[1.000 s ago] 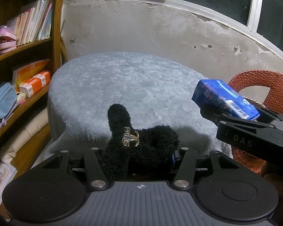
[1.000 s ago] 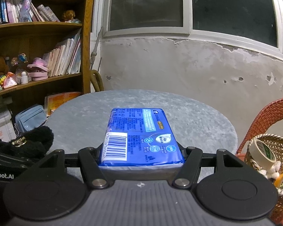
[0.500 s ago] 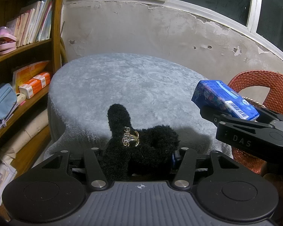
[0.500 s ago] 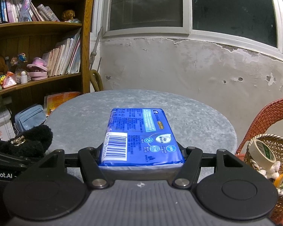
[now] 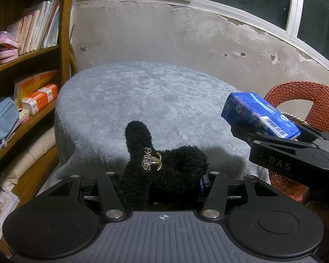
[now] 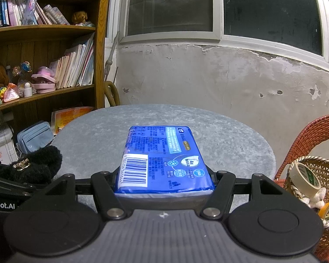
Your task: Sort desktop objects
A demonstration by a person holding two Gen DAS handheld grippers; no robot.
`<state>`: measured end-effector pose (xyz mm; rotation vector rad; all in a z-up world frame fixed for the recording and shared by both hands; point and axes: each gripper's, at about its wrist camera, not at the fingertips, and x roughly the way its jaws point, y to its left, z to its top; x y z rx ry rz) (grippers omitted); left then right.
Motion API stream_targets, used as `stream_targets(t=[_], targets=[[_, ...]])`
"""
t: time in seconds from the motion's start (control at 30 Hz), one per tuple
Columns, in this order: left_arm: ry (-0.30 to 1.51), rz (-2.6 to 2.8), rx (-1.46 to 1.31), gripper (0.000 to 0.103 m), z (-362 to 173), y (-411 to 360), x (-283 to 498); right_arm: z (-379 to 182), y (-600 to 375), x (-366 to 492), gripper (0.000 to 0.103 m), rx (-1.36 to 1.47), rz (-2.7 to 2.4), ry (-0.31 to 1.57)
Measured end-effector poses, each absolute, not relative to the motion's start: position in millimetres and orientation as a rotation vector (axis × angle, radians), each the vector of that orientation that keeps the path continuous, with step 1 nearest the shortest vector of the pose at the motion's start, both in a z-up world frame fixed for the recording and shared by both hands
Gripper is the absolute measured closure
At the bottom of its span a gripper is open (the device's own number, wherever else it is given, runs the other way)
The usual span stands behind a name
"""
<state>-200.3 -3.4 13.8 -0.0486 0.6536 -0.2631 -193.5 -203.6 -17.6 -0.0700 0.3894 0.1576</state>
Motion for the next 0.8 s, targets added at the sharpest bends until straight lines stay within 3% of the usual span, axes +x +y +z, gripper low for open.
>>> stream_targets(t=[0.8], targets=[[0.654, -0.267, -0.048, 0.043, 12.8, -5.5, -202.2, -22.9, -207.9, -189.8, 0.042, -0.065, 0.129, 0.405]])
